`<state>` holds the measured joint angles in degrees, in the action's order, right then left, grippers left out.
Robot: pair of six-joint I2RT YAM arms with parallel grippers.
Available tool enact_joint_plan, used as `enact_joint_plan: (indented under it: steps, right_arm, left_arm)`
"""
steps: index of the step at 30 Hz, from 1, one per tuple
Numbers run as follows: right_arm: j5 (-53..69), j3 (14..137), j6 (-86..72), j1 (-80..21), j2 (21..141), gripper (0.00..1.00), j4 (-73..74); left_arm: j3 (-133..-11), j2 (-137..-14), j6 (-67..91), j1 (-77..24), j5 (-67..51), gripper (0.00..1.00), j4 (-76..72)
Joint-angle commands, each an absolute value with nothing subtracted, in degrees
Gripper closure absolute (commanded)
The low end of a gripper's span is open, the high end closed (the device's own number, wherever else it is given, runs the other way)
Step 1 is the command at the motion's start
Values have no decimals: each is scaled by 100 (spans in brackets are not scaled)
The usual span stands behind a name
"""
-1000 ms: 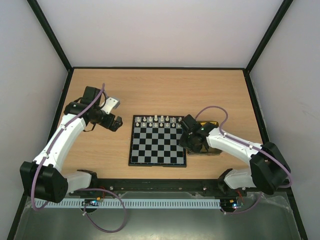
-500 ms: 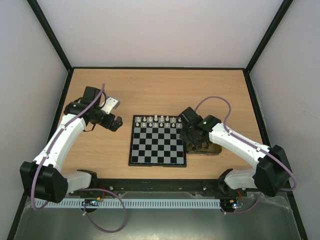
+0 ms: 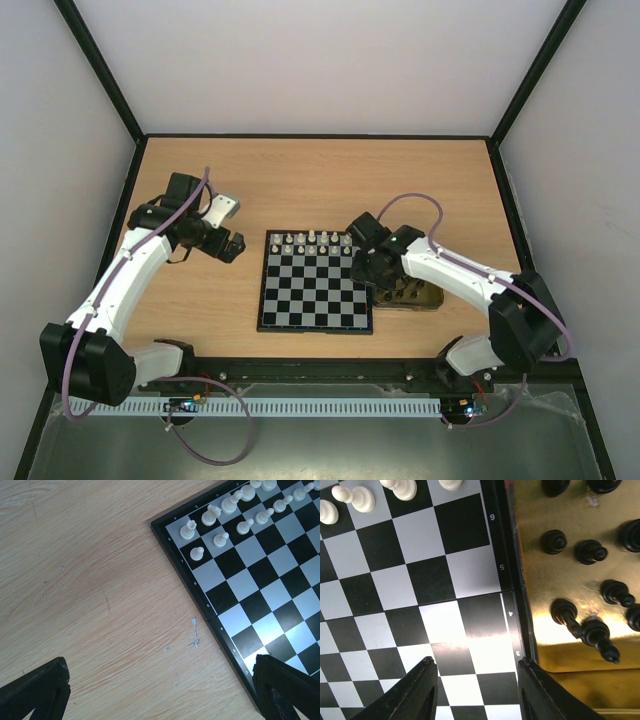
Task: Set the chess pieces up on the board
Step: Move the storage box to the center of the board.
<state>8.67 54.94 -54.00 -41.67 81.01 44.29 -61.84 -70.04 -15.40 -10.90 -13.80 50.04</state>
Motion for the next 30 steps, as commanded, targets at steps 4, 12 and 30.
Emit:
enact_joint_plan:
  steps: [4, 12, 30]
  right_arm:
    - [942, 5681, -5230, -4203, 8479, 57, 4125]
    - [755, 5510, -5225, -4186, 8506, 57, 4131]
    - [518, 5228, -5265, -3933, 8183, 57, 4247]
  left_arm:
    - [-6234, -6882, -1512, -1057, -1286, 1, 5085]
    - [-6233, -6890, -1521, -1057, -1271, 1, 5094]
    - [-6205, -6926, -1503, -1059, -1292, 1, 5049]
